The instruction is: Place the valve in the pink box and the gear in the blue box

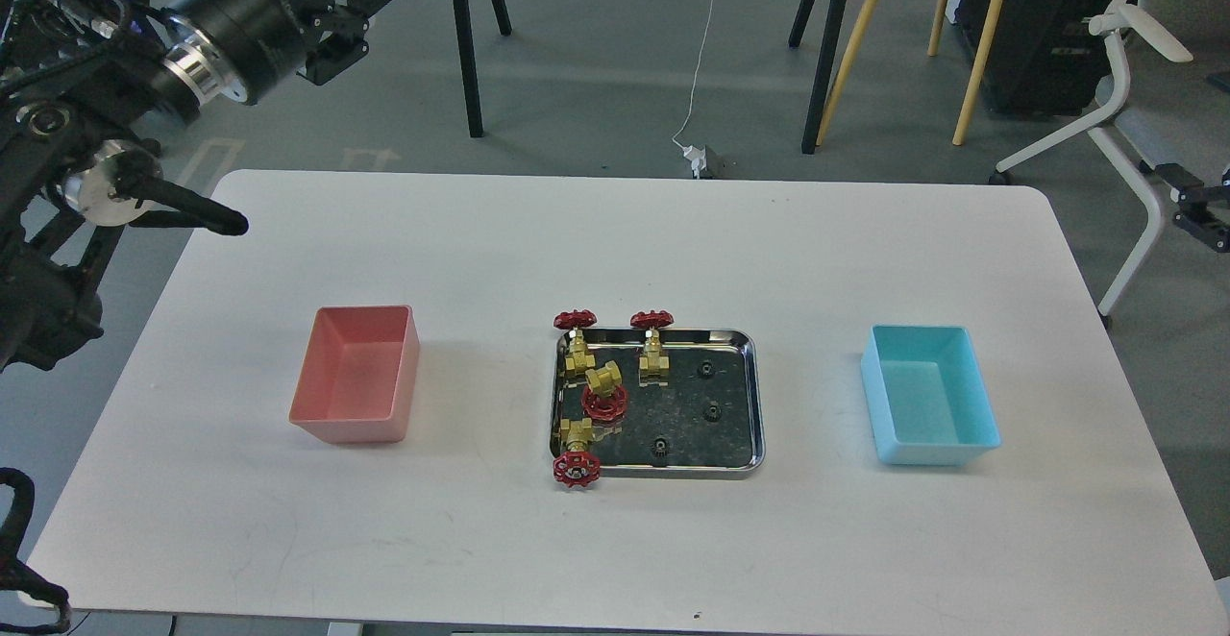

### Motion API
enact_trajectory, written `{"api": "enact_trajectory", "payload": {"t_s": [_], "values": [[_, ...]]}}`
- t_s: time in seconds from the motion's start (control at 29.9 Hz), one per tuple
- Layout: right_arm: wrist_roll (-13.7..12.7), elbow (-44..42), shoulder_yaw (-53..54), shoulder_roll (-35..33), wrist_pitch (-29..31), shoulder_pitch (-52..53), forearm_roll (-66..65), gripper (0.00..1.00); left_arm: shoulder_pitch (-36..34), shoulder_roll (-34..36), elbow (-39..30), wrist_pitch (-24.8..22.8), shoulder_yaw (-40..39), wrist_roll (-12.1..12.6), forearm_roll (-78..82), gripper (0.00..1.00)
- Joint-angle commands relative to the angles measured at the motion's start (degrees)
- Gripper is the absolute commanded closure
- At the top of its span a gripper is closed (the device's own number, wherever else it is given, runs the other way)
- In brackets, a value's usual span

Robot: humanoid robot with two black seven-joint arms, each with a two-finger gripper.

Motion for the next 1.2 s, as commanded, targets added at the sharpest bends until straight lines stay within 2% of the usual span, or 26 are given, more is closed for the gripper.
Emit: {"api": "enact_trajectory", "payload": {"t_s": [0.0,0.03,0.13,0.23,0.3,0.4,0.53,0.63,0.8,0.97,1.17], "values": [[-0.08,0.00,-0.02,-0.06,-0.01,0.12,-0.15,0.02,0.33,0.42,-0.17,-2.75,-0.92,-2.27,-0.26,0.00],[-0.08,0.00,-0.02,-0.06,-0.01,0.12,-0.16,0.02,0.51,0.24,-0.08,-2.75,-1.28,-3.85,-0.27,0.00],[0.27,0.09,-0.02,0.03,-0.01,0.29,-0.07,0.02,0.69,-0.11,0.18,-2.67,-1.81,-5.36,-1.49,0.00],[0.71,0.52,0.07,-0.67,-0.01,-0.67,0.02,0.02,0.16,0.50,2.89,-3.72,-2.25,-4.49,-7.36,0.00],[1.50,0.70,0.24,-1.37,-0.01,-2.42,0.02,0.02,-0.01,0.59,5.44,-7.02,-2.07,-4.48,-11.06,0.00],[3.61,1.23,0.07,-3.92,-0.01,-6.99,0.02,0.01,-0.28,-0.02,6.95,-7.02,-1.90,-5.27,-11.34,0.00],[4.31,1.49,0.15,-5.59,-0.01,-13.13,0.02,0.01,-0.10,-0.28,6.34,-7.02,-1.28,-6.76,-11.08,0.00],[6.86,1.49,0.15,-6.38,-0.01,-17.71,-0.07,0.01,0.25,-0.28,5.81,-7.02,-1.19,-6.77,-10.90,0.00],[9.41,1.40,0.15,-7.00,-0.01,-21.76,-0.07,0.01,0.25,0.42,2.74,-7.02,3.54,-6.51,-6.17,0.05],[9.94,1.14,0.59,-7.70,-0.01,-21.16,-0.16,0.01,-0.37,2.17,0.28,-7.02,7.33,-6.50,6.82,0.05],[9.85,0.97,0.68,-7.62,-0.01,-17.55,-0.16,0.01,0.86,5.42,-11.14,-7.02,8.12,-7.82,27.57,0.05]]}}
